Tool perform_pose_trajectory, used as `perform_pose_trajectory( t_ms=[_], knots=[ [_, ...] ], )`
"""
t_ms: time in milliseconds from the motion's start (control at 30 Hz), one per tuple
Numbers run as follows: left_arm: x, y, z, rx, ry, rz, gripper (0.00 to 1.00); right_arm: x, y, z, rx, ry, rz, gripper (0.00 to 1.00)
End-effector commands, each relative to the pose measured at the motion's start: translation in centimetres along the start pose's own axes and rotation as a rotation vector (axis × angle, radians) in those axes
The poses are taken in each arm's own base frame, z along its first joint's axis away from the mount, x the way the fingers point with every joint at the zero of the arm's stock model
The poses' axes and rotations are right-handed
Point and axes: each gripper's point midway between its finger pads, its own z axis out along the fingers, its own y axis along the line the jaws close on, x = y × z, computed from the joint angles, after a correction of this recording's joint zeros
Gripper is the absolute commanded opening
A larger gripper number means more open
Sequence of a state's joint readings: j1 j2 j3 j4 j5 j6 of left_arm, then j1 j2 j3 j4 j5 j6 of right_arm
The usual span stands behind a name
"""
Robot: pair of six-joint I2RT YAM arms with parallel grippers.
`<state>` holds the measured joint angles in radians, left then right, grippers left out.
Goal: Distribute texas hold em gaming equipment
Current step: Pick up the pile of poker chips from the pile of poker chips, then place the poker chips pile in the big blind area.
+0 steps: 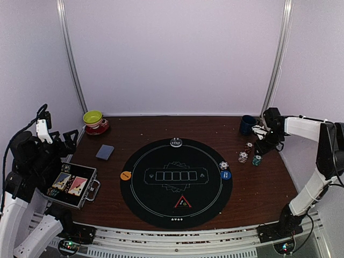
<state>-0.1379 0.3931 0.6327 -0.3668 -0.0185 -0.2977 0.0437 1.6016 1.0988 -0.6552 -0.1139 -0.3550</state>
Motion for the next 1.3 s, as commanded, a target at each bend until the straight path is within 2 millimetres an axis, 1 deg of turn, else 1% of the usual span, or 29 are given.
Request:
perform_pose_trajectory(
  t_ms=[0,67,133,333,400,433,467,633,667,700,833,1000,1100,1200,1267],
  knots=[
    [-1.3,0.0,-0.1,-0.001,-0.055,0.001,0.98,-3.9,3.2,-3.2,-0.05,-0.142,-0.074,0.35],
    [-1.1,0.1,0.0,-0.004,-0.05,0.001,0.98,-5.6,5.9,-4.3,-0.083,-0.189,-0.138,0.35],
    [-1.0,0.1,0.1,-0.006,-0.044,0.0,0.98,-7.3,9.2,-5.3,-0.126,-0.232,-0.21,0.35],
    [-0.8,0.3,0.5,-0.012,-0.031,-0.001,0.98,-11.1,19.0,-6.3,-0.223,-0.28,-0.402,0.36],
    [-0.7,0.5,0.6,-0.017,-0.029,-0.001,0.98,-12.2,22.0,-6.3,-0.259,-0.294,-0.452,0.36],
    [-0.7,0.5,0.6,-0.016,-0.029,-0.001,0.98,-12.6,24.0,-6.4,-0.277,-0.304,-0.486,0.36],
    [-0.8,0.5,0.6,-0.014,-0.03,-0.001,0.98,-12.7,25.6,-5.8,-0.292,-0.295,-0.515,0.36],
    [-0.5,0.4,0.9,-0.008,-0.02,0.001,0.98,-14.1,32.4,-4.6,-0.342,-0.318,-0.624,0.35],
    [-0.4,0.4,0.9,-0.007,-0.016,0.001,0.98,-14.5,33.7,-4.4,-0.35,-0.325,-0.638,0.35],
    [-0.4,0.4,1.0,-0.007,-0.016,0.001,0.98,-15.4,35.1,-4.8,-0.36,-0.346,-0.651,0.35],
    [-0.4,0.4,0.9,-0.005,-0.018,0.001,0.98,-17.4,39.8,-4.3,-0.394,-0.385,-0.669,0.35],
    [-0.4,0.4,1.0,-0.004,-0.018,0.002,0.98,-19.7,45.2,-4.5,-0.433,-0.46,-0.66,0.36],
    [-0.4,0.4,1.0,-0.004,-0.017,0.002,0.98,-20.5,47.5,-3.8,-0.458,-0.478,-0.626,0.36],
    [-0.4,0.4,1.0,-0.004,-0.016,0.002,0.98,-21.2,49.4,-3.2,-0.473,-0.504,-0.588,0.35],
    [-0.4,0.4,1.0,-0.004,-0.016,0.002,0.98,-20.9,50.7,-3.1,-0.452,-0.539,-0.613,0.36]
  ],
)
